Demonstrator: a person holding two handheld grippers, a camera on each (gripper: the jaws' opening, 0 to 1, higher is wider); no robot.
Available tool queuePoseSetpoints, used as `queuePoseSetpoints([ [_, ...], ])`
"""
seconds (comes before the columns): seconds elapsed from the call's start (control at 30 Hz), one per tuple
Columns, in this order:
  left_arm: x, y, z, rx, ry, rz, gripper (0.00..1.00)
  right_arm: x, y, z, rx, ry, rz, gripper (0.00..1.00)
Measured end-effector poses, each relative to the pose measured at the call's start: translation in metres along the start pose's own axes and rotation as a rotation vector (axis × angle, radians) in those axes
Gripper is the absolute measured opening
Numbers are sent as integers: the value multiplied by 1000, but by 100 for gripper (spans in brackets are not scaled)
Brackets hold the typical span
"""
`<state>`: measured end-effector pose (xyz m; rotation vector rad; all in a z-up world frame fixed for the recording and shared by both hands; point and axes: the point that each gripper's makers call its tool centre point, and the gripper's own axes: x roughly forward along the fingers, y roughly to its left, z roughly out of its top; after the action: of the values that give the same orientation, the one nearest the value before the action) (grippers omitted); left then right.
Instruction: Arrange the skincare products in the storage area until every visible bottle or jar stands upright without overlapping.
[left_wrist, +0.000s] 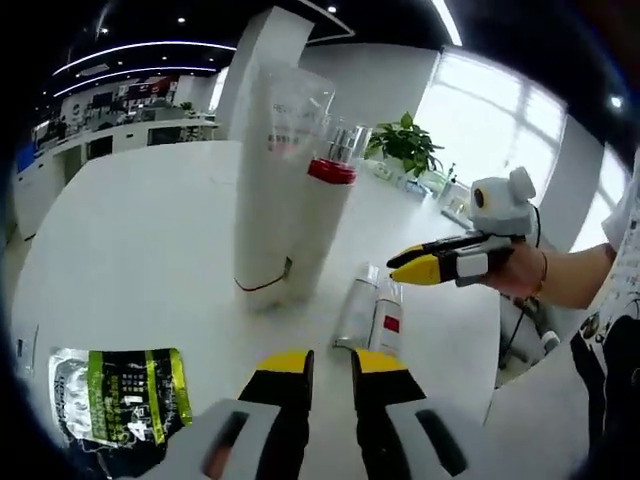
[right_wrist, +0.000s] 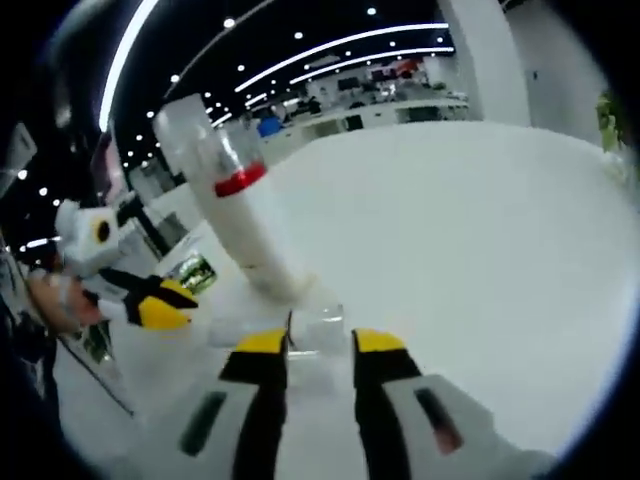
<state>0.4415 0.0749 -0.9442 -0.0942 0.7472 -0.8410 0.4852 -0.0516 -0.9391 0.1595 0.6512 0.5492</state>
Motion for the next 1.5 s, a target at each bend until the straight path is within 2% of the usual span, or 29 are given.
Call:
queuePoseSetpoints([
  [0.23, 7, -4, -8, -32, 27, -6, 15, 12, -3, 9, 37, -8, 8, 27],
  [0.3, 8, -6, -6, -48, 22, -21, 15, 16, -2, 10, 59, 4, 14, 27],
  [0.43, 9, -7, -2, -69, 11, -28, 15, 22, 2, 6, 52, 50, 29, 25],
  [0.53, 9, -6, -2, -68, 10, -24, 15, 22, 6, 7, 41, 48, 32, 24],
  [0.77, 6, 1, -5, 37, 19, 30, 19, 25, 17, 6, -7, 71, 59, 22],
  [0.83, 6, 0, -5, 59, 25, 25, 20, 27, 20, 5, -16, 78, 67, 22],
  [1.03, 6, -5, -11, 203, 62, 29, 22, 30, 28, 1, -39, 97, 80, 22],
  [1.4, -3, 0, -14, 266, 91, 41, 23, 34, 45, -7, -69, 129, 118, 22],
  [1.5, -5, -1, -18, 303, 117, 24, 24, 35, 51, -9, -78, 138, 131, 22],
])
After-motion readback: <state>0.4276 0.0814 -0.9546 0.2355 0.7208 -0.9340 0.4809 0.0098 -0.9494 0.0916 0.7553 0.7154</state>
